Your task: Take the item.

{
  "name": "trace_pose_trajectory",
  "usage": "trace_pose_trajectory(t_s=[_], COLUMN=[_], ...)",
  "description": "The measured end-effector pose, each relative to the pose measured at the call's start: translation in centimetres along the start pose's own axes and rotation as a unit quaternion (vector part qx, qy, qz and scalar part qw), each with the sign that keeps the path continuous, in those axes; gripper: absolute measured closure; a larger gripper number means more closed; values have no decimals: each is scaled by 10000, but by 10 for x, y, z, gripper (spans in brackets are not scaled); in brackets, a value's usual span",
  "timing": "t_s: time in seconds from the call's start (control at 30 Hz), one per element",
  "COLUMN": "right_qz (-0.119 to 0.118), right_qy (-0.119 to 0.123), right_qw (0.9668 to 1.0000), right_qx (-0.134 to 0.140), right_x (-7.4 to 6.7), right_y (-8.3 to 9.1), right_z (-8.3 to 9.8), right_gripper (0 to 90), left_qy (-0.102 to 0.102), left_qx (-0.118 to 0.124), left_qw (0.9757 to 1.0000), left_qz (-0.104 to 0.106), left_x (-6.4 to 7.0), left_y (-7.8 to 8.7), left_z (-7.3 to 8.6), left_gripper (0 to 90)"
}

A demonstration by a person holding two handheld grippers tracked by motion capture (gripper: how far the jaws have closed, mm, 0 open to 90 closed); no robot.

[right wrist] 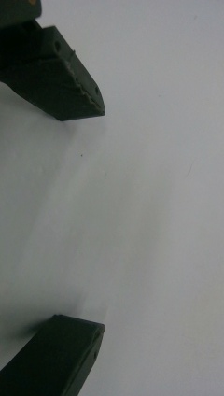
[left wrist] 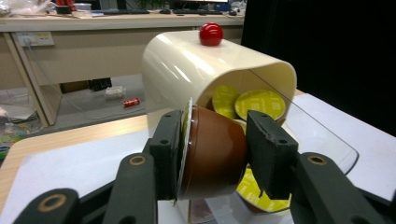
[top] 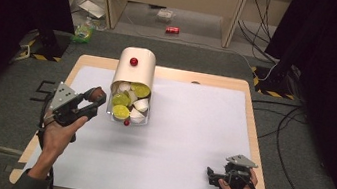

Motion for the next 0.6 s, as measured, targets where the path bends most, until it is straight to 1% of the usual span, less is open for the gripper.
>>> trace_pose_trajectory(t_s=[0.13,0.27,0.43,0.5,0.53,0.57,0.6], right_qz=[-1,0,0,0,0,1,1], right_qy=[-1,0,-1,0,0,-1,0], right_qw=[10000,10000,10000,10000,10000,10000,10000], right_qx=[1,0,1,1,1,1,1], right_x=[0,0,0,0,0,0,0], right_y=[0,0,0,0,0,0,0], right_z=[0,0,0,0,0,0,0], right_gripper=[7,7,7,7,7,7,7], left_qy=[43,131,171,178,178,218,240], left_qx=[18,20,-3,-16,-16,-31,-38], left_qw=[10000,9999,9997,9995,9995,9993,9992], left_qz=[-58,-98,-170,-244,-244,-301,-315], left_x=[-9,-18,-27,-31,-31,-37,-39], left_y=[4,7,9,9,9,8,7], left_z=[4,10,17,20,20,26,28], left_gripper=[570,570,570,570,570,570,570])
Point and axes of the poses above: each handheld gripper's, and its own axes: y roughly backward along the jaws, z roughly out of its underside, x roughly to its right, the point moved 8 cm from there along -y, roughly forward along the jaws, and after that the axes turned 13 degrees about -x, right-handed, at the moved point
